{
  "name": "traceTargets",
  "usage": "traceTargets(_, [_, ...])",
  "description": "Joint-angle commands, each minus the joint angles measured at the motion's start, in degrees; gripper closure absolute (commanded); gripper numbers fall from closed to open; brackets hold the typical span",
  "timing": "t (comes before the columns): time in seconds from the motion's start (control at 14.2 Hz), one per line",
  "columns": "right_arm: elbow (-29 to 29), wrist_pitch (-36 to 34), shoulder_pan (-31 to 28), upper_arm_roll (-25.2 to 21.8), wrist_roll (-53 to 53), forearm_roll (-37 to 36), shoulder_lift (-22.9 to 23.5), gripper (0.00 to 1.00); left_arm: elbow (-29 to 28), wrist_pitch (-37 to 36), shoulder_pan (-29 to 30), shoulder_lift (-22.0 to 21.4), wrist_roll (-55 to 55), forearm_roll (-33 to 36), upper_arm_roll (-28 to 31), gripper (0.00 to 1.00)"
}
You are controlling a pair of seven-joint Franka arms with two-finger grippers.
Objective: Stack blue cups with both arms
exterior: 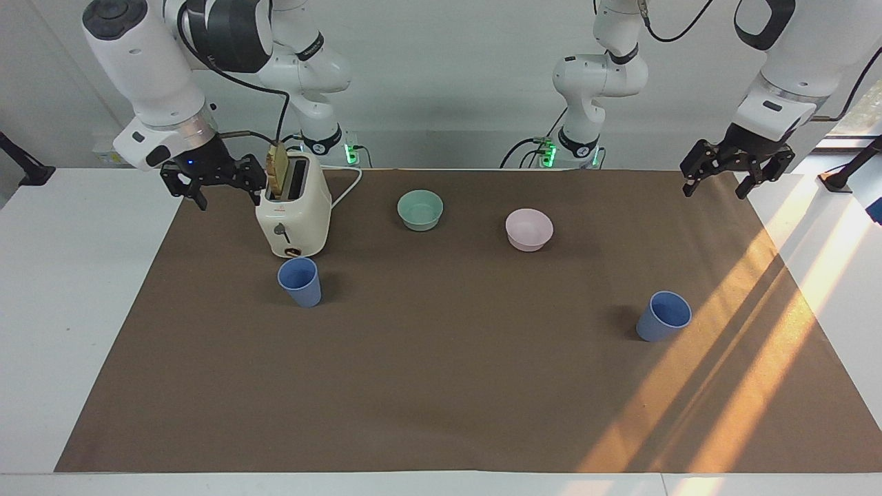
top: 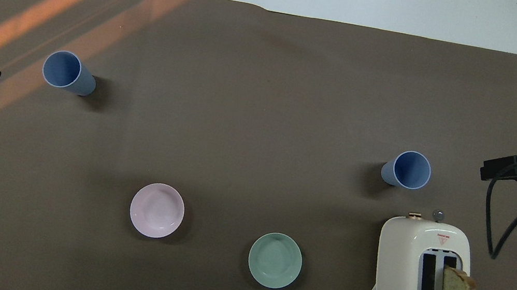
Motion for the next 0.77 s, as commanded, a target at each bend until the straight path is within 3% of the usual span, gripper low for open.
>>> traceTargets(0.0, [-1.55, 1.18, -0.75, 0.38, 0.67, 1.25, -1.25, 0.0, -0.13, 2.57, 0.42, 1.33, 2.37, 0.09, 0.42, 0.0])
traceTargets(0.7, [-1.55, 1.18, -0.75, 0.47, 0.67, 1.25, -1.25, 0.0, -5.57, 14.96, 0.86, 7.22, 3.07, -1.23, 0.51, 0.0])
